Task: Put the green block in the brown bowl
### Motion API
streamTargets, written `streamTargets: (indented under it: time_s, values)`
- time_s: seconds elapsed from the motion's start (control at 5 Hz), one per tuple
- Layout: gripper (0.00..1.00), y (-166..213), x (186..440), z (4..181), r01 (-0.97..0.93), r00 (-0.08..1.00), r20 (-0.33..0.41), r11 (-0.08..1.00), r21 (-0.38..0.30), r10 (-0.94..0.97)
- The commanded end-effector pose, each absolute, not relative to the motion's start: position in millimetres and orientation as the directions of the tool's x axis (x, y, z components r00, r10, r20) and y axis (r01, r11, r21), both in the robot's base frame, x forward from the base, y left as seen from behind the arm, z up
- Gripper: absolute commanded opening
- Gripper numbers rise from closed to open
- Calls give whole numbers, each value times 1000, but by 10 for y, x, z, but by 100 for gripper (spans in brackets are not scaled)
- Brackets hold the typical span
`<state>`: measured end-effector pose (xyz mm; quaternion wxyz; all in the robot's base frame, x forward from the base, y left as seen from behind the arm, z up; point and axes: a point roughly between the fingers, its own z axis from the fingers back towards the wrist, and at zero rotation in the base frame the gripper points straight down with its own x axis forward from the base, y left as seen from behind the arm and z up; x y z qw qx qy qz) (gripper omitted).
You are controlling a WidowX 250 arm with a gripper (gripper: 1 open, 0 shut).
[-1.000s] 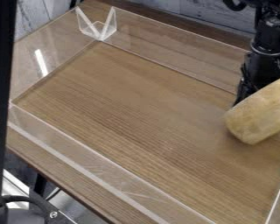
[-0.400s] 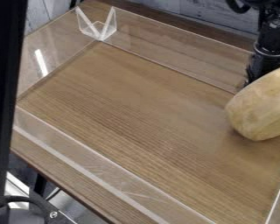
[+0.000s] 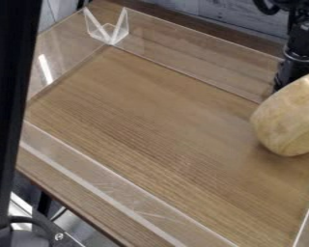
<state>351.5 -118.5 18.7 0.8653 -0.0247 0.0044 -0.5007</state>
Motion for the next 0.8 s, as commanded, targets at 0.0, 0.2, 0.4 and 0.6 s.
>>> streamTargets:
  time_s: [0.0,0.2,0.4,0.6]
  values:
    - [0,-1317,3493,99,883,469,-11,469,-34,-883]
    - [0,-1327,3558,97,878,478,-18,478,-3,-878]
    - [0,-1325,3521,138,856,517,-23,517,16,-856]
    - [0,-1297,3473,164,856,516,-66,516,24,-854]
